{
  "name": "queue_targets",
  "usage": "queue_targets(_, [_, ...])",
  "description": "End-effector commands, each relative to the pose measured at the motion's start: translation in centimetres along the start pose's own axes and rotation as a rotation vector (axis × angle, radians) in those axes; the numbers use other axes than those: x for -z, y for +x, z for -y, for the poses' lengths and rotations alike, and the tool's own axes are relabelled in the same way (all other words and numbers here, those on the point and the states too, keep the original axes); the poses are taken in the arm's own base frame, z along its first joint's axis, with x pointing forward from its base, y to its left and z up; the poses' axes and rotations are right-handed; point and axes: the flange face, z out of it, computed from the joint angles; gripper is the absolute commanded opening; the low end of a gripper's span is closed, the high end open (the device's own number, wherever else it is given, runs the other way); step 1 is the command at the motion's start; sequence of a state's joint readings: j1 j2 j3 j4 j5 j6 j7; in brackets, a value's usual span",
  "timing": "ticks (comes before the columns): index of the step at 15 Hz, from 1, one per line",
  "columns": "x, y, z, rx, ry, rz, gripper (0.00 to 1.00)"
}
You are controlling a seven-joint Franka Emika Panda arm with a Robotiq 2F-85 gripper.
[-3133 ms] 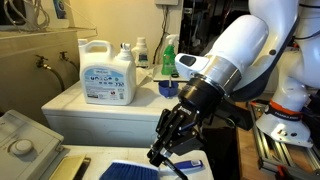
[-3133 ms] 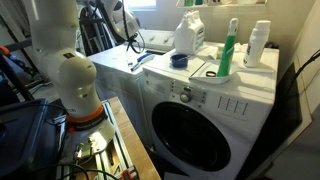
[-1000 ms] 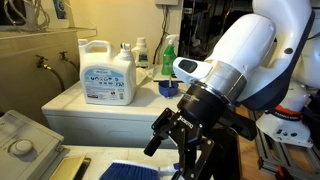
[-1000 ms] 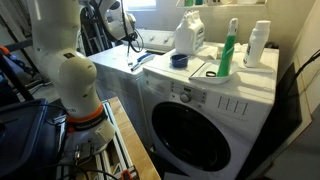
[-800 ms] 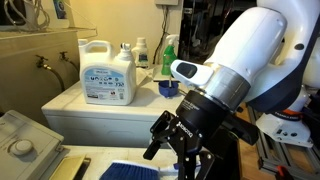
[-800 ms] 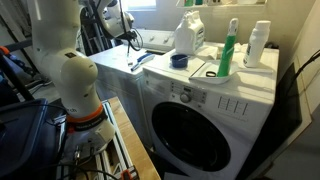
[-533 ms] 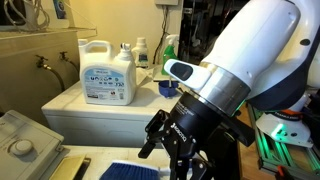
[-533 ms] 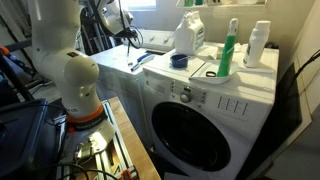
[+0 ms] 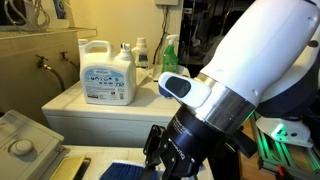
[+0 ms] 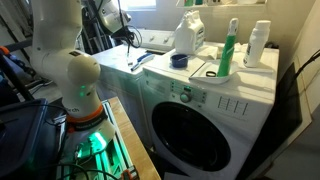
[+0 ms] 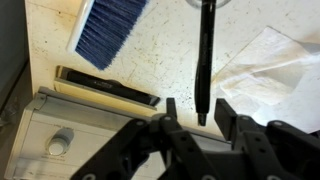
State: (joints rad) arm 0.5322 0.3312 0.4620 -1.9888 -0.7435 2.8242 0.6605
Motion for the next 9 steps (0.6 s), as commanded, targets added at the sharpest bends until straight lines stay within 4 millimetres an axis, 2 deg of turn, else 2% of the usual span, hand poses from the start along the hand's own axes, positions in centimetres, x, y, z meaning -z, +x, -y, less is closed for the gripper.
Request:
queue_targets(1, [-0.4,0.2,0.2,0.018,-0.021,0.023,0.15])
queue_targets(2, [-0.2,0.2,0.0,0.017,-0.02,0.024,0.06])
queue_targets(4, [0.4,0.4,-0.6,0.011,-0.018,0.016,0.0])
queue_targets(6, [1.1,0.4,-1.1,-0.005,0.002,0.005,0.05])
queue_targets(9, [1.4,0.4,-1.8,-0.042,0.035,0.001,0.05])
